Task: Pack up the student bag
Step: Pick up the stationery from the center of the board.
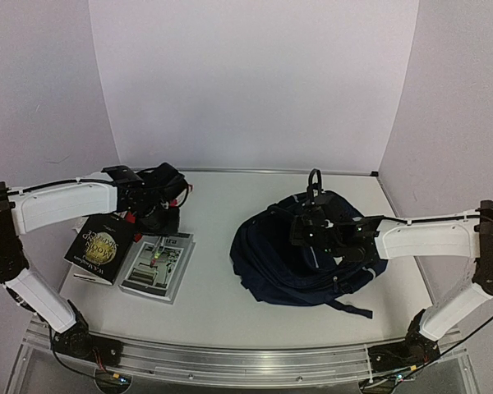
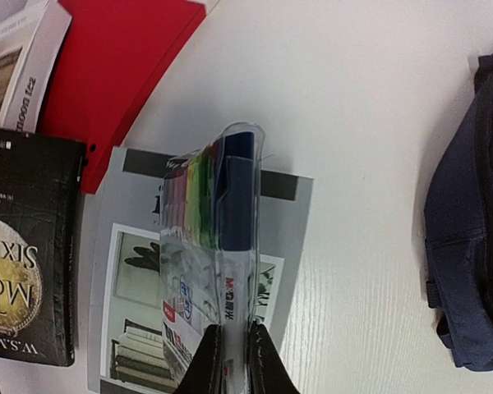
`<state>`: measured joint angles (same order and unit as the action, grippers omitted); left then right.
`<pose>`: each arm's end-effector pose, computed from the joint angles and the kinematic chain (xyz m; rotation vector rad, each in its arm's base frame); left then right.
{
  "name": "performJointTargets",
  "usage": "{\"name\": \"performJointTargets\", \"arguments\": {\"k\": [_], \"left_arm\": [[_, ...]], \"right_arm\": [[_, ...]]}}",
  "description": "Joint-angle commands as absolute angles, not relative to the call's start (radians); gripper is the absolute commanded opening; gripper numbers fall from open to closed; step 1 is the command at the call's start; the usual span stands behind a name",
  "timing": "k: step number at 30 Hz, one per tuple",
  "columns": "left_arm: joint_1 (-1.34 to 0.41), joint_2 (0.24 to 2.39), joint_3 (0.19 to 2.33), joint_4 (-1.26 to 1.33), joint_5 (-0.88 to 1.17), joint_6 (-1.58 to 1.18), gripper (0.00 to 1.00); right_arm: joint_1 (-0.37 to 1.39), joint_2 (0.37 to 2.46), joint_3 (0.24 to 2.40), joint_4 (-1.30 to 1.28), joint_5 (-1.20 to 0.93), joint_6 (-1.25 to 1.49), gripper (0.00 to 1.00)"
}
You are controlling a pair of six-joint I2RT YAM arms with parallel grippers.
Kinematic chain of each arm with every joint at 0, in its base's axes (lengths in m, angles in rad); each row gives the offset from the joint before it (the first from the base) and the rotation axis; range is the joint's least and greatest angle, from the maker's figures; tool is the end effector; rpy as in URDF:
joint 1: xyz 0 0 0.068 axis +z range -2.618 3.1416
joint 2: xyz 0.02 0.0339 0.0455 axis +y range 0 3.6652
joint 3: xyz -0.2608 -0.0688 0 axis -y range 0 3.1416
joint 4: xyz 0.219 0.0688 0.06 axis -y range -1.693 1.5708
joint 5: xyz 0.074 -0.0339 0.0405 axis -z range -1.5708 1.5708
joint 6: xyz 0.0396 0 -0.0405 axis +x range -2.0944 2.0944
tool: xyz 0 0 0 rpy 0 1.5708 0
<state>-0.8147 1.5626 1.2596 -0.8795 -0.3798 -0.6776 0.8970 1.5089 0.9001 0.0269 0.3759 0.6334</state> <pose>0.2074 -0.1985 0.2637 0.0802 2.6042 0.0200 0.2051 0.2335 0.2369 -0.0636 2.1482 0.5051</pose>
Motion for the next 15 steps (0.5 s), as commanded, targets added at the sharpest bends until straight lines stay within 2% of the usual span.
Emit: {"name": "performJointTargets", "arguments": {"k": [1, 9, 15], "left_arm": [[-0.736, 1.447, 1.152, -0.744, -0.196, -0.67, 0.0], [-0.59, 1.34, 1.014, -0.587, 0.073, -0.696, 0.0], [-0.496, 1.299, 0.935, -0.558, 0.126, -0.7, 0.0]], "right_arm": [[0.894, 1.489, 0.929, 0.059, 0.401, 0.656, 0.0], [0.894, 1.497, 0.937, 0.057, 0.39, 0.658, 0.0], [0.894, 1.496, 0.936, 0.057, 0.388, 0.659, 0.0]]}}
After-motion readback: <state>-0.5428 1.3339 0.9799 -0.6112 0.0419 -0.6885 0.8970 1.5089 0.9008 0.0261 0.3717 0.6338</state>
